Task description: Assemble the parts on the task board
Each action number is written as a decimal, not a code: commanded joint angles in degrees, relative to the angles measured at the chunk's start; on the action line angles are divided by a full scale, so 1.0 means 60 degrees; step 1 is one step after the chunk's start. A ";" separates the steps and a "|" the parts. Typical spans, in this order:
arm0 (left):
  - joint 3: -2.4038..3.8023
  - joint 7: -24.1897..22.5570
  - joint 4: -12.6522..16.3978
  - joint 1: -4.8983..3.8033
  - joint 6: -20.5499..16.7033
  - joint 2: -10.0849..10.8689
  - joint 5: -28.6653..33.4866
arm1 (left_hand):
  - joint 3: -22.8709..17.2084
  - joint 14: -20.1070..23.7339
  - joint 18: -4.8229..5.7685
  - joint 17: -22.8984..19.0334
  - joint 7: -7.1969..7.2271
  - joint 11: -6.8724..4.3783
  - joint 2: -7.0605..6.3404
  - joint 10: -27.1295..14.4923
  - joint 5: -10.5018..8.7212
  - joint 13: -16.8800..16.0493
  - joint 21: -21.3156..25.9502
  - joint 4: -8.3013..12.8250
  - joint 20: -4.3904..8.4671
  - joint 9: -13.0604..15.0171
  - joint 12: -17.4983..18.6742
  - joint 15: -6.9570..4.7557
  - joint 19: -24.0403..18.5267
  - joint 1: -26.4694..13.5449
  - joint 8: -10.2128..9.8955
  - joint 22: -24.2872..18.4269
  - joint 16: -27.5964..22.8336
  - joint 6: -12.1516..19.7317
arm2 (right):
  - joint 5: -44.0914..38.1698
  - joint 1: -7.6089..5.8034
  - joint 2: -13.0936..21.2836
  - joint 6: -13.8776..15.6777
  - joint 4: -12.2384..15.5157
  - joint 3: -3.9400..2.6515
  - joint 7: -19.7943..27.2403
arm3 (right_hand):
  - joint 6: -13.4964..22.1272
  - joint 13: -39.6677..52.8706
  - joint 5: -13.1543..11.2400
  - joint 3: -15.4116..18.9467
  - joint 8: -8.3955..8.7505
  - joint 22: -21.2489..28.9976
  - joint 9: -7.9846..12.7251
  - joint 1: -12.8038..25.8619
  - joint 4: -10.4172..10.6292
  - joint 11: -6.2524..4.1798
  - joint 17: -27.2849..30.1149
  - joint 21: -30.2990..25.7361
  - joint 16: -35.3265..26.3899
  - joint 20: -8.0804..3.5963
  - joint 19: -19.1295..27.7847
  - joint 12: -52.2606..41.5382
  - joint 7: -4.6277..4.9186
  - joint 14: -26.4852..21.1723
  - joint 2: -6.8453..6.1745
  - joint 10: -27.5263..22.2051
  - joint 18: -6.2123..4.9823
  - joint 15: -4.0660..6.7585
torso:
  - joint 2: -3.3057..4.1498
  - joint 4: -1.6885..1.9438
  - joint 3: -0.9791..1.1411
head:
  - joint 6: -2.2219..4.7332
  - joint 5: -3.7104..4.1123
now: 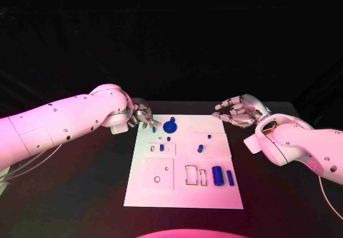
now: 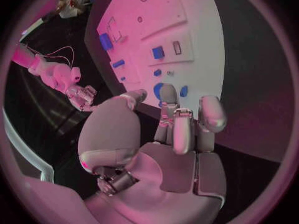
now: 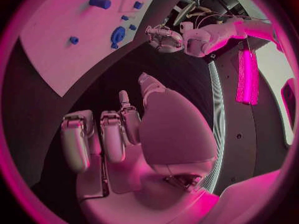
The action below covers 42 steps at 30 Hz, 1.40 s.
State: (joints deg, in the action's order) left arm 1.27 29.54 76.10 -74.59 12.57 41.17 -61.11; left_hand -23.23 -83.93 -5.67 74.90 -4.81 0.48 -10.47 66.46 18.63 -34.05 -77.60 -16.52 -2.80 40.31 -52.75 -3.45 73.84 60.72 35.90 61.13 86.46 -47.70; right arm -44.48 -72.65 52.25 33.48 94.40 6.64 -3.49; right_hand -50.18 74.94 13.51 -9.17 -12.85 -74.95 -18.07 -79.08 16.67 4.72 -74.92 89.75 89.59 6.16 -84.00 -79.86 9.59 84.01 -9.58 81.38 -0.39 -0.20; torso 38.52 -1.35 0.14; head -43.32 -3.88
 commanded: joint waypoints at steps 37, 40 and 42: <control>-0.0323 -0.0071 -0.3129 -0.0135 0.1282 -0.1742 0.0255 | 0.0305 -0.0631 0.0005 0.1160 -0.0041 0.0045 -0.0012 -0.0035 -0.0100 0.0078 -0.0040 -0.0036 -0.0119 -0.0138 0.0001 0.0114 0.0048 -0.0094 -0.0139 0.0095 -0.0010 -0.0044 | -0.0022 0.0007 -0.0052 -0.0136 -0.0010 -0.0001 0.0117 | -0.0004 0.0980 -0.0048 0.0040 -0.0046 -0.2509 0.0013 0.0081 -0.0010 -0.0019 -0.2186 0.0042 -0.0052 0.0029 -0.1000 0.0019 -0.0033 0.0919 -0.0004 -0.0051 0.0064 -0.0031 | -0.0005 -0.0003 0.0006 | -0.0135 -0.0044; -0.0359 -0.0071 -0.3233 -0.0130 0.1315 -0.1803 0.0292 | 0.0306 -0.0629 0.0001 0.1154 -0.0041 0.0044 -0.0003 -0.0037 -0.0101 0.0079 -0.0031 -0.0034 -0.0120 -0.0140 0.0000 0.0115 0.0036 -0.0093 -0.0139 0.0075 -0.0013 -0.0048 | -0.0022 0.0007 -0.0060 -0.0139 -0.0007 -0.0001 0.0120 | -0.0004 0.0980 -0.0048 0.0040 -0.0046 -0.2509 0.0013 0.0081 -0.0010 -0.0019 -0.2186 0.0042 -0.0052 0.0029 -0.1000 0.0019 -0.0033 0.0919 -0.0004 -0.0051 0.0064 -0.0031 | -0.0002 -0.0016 0.0006 | -0.0141 -0.0036; -0.0375 -0.0071 -0.3303 -0.0127 0.1345 -0.1840 0.0314 | 0.0307 -0.0625 -0.0002 0.1138 -0.0040 0.0044 0.0000 -0.0038 -0.0101 0.0080 -0.0026 -0.0034 -0.0121 -0.0141 0.0000 0.0115 0.0029 -0.0093 -0.0140 0.0064 -0.0020 -0.0050 | -0.0022 0.0007 -0.0063 -0.0140 -0.0009 -0.0001 0.0119 | 0.0013 0.0981 -0.0053 0.0040 -0.0041 -0.2509 0.0020 0.0078 -0.0021 -0.0018 -0.2189 0.0042 -0.0051 0.0028 -0.1000 0.0017 -0.0031 0.0920 0.0019 -0.0049 0.0064 -0.0031 | 0.0001 -0.0023 0.0004 | -0.0134 -0.0024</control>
State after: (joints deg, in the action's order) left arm -0.99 29.50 56.48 -75.27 18.95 30.34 -60.21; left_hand -21.73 -83.93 -5.67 74.90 -4.90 0.51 -10.47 66.44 18.40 -33.66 -77.60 -16.60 -3.10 39.55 -52.75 -3.06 74.12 60.71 35.27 61.56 86.46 -47.61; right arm -44.44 -72.64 51.92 33.42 94.30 6.64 -3.48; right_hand -50.18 74.92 13.51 -9.17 -12.85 -74.92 -18.00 -79.09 16.67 4.72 -74.90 89.75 89.59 6.16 -84.00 -79.86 9.59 84.01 -9.58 81.38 -0.39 -0.20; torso 38.49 -1.42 0.17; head -44.16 -4.10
